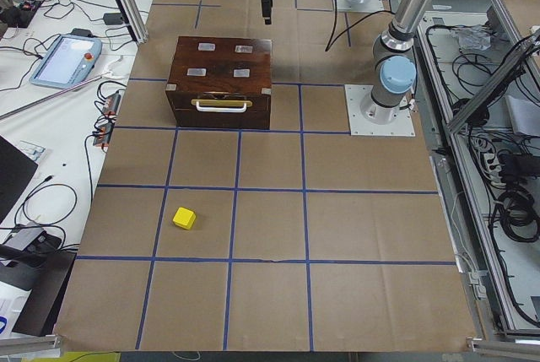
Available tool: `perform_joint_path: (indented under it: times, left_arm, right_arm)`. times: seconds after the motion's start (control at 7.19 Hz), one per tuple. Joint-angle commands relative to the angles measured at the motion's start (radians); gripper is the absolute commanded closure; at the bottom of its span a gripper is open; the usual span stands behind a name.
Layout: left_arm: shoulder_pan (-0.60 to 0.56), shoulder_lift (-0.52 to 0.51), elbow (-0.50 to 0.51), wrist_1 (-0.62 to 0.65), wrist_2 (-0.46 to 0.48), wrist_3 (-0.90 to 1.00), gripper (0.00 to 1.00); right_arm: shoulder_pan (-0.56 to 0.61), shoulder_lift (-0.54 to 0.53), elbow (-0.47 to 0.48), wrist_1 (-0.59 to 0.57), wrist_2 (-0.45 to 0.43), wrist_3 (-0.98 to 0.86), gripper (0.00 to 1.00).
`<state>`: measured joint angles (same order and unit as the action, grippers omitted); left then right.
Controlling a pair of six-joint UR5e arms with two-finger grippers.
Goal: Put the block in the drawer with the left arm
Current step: 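Move the left gripper off the cabinet top down beside its drawer side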
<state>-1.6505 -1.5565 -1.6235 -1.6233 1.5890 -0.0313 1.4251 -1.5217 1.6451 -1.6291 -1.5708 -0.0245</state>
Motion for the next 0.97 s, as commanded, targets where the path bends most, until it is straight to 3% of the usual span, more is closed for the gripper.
perform_joint_path:
  times: [0.0,0.83]
  left_arm:
    - [0.000,0.010,-0.001,-0.001,-0.003,0.001,0.01]
    - [0.018,0.026,0.002,-0.001,0.002,0.004,0.01]
  right_arm:
    - [0.000,0.000,0.001,0.000,0.000,0.000,0.00]
    - [0.000,0.000,0.001,0.000,0.000,0.000,0.00]
